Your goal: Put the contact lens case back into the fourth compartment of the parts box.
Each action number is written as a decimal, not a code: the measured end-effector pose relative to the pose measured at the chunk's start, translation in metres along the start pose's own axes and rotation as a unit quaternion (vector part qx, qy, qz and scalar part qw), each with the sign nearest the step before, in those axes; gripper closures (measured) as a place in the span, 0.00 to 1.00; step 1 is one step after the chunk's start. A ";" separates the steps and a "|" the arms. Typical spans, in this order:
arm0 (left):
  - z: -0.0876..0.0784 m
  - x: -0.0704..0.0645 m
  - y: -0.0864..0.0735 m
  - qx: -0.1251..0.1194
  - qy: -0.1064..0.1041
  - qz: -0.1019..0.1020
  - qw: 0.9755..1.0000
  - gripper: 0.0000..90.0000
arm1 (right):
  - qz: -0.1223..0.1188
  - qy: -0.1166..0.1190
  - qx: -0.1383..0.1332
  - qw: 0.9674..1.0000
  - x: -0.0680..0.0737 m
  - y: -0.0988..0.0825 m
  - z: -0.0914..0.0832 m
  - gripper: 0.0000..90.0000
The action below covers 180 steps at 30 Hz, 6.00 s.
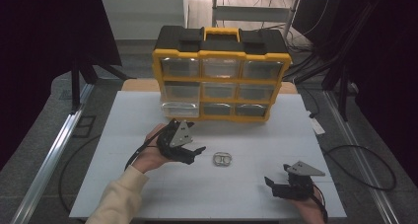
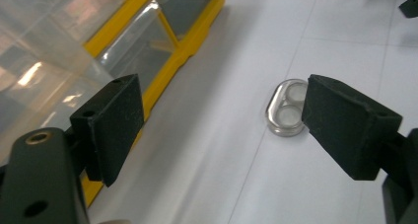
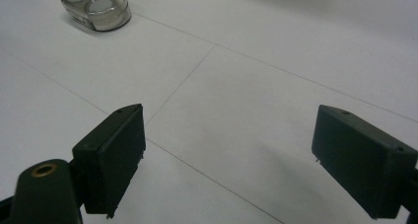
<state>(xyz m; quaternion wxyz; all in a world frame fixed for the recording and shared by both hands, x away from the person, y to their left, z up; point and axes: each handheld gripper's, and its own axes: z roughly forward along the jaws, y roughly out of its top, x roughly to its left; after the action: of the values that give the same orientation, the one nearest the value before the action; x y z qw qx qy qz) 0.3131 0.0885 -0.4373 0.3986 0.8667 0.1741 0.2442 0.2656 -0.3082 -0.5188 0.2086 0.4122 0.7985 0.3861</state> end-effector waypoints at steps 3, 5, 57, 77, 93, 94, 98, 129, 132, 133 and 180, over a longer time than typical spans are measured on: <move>0.005 0.002 0.001 0.001 -0.010 -0.009 1.000 0.18 | 0.001 0.000 0.000 1.000 -0.001 0.000 0.000 0.15; 0.007 0.002 0.002 0.004 -0.011 -0.010 1.000 0.18 | 0.001 0.000 0.000 1.000 0.000 0.000 0.000 0.15; 0.071 0.008 0.016 0.066 -0.105 -0.028 0.992 0.15 | -0.001 0.001 0.001 1.000 -0.001 -0.001 -0.001 0.15; 0.087 -0.011 0.019 0.082 -0.146 -0.012 0.986 0.15 | -0.003 0.002 0.005 1.000 -0.001 -0.002 -0.001 0.15; 0.102 -0.010 0.013 0.090 -0.174 -0.024 0.980 0.15 | -0.003 0.003 0.008 1.000 0.000 -0.002 0.000 0.15; 0.103 -0.010 0.013 0.091 -0.176 -0.024 0.980 0.15 | -0.004 0.003 0.008 1.000 0.000 -0.002 0.000 0.15; 0.106 -0.011 0.012 0.096 -0.179 -0.023 0.979 0.15 | -0.004 0.003 0.008 1.000 0.000 -0.002 0.000 0.15; 0.131 -0.022 0.004 0.122 -0.211 -0.021 0.970 0.16 | -0.004 0.001 0.009 1.000 -0.001 -0.003 0.000 0.15; 0.133 -0.023 0.003 0.125 -0.212 -0.016 0.969 0.17 | -0.003 0.001 0.009 1.000 -0.001 -0.003 0.000 0.15; 0.134 -0.024 0.003 0.126 -0.211 -0.014 0.969 0.17 | -0.003 0.000 0.009 1.000 -0.001 -0.003 0.000 0.15; 0.123 -0.024 0.003 0.099 -0.190 0.005 0.977 0.53 | -0.003 -0.002 0.008 1.000 -0.001 -0.003 -0.002 0.15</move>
<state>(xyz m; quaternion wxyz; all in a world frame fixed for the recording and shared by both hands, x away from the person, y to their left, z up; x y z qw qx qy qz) 0.3628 0.0003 -0.5106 0.3355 0.9333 0.1139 0.0593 0.2635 -0.3109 -0.5204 0.2079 0.4122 0.8026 0.3778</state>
